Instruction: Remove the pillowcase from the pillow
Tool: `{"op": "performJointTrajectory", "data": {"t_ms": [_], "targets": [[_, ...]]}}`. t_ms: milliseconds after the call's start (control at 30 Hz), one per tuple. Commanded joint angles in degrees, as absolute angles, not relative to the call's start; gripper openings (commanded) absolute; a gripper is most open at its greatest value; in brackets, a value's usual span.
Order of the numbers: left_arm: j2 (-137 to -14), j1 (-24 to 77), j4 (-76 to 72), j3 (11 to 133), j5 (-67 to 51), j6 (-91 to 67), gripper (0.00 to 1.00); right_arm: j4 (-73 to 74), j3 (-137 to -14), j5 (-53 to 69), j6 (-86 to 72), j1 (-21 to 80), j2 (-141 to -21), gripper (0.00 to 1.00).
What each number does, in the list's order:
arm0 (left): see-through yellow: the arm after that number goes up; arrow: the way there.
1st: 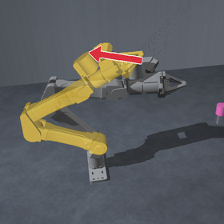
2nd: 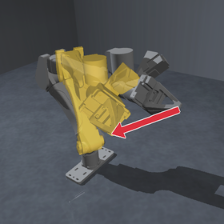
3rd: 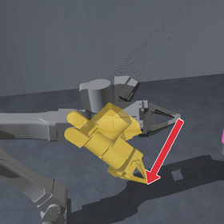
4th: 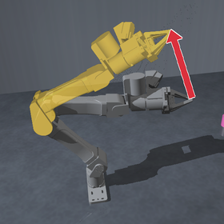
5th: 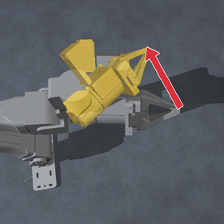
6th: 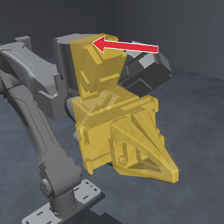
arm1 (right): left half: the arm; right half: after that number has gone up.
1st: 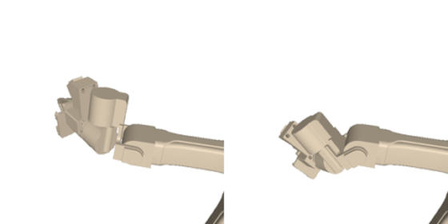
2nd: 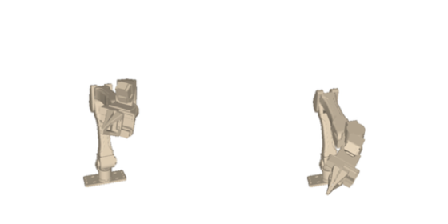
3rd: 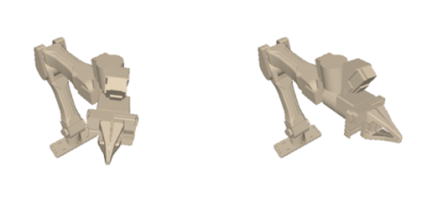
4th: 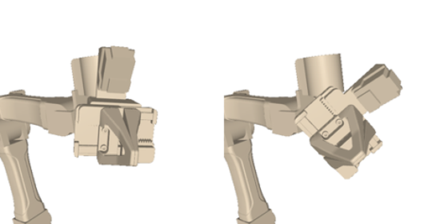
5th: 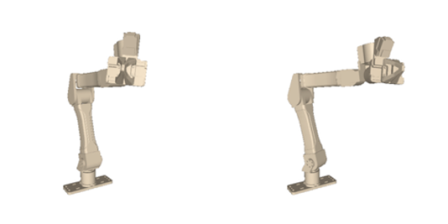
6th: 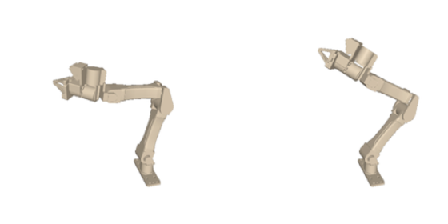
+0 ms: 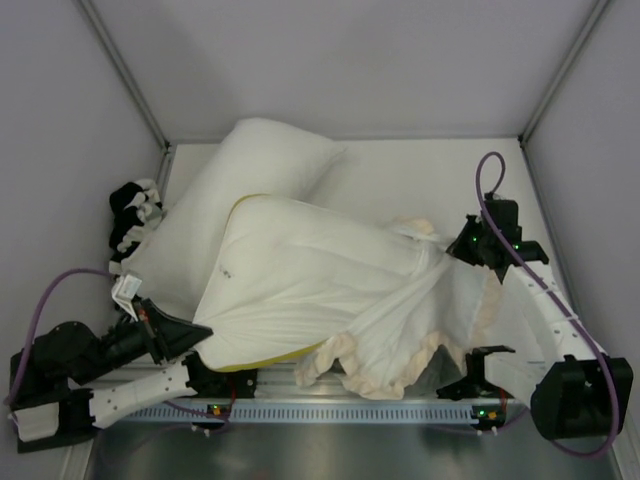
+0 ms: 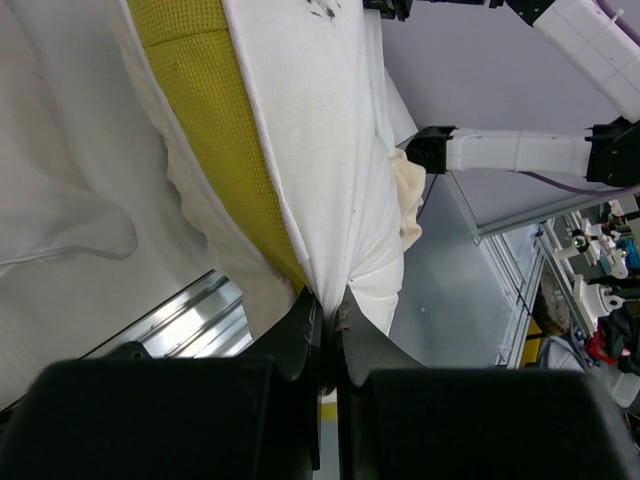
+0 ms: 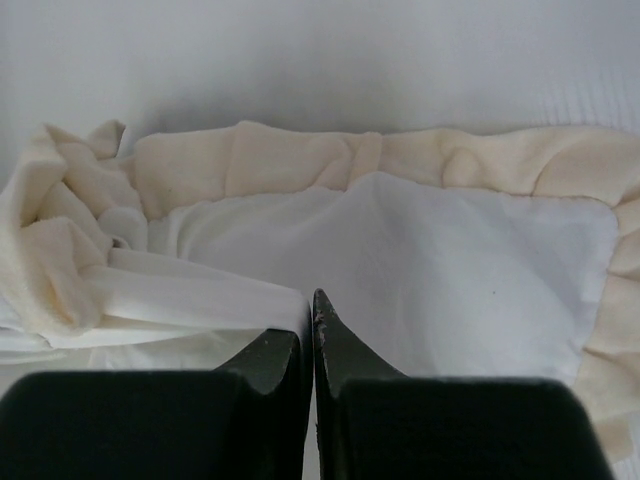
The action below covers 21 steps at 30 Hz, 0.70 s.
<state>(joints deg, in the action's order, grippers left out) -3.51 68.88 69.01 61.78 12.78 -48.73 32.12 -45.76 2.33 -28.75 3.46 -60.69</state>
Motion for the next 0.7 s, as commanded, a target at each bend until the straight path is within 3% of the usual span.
{"op": "performJointTrajectory", "data": {"t_ms": [0, 667], "targets": [[-0.97, 67.07, 69.51, 71.97, 13.62, -48.52, 0.0, 27.16, -45.7, -11.69, -26.46, -3.07, -61.17, 0.0], [-0.97, 62.67, 86.4, 91.75, 18.19, -50.01, 0.0, 25.93, -44.91, -9.41, -26.54, -5.54, -61.08, 0.0]]}}
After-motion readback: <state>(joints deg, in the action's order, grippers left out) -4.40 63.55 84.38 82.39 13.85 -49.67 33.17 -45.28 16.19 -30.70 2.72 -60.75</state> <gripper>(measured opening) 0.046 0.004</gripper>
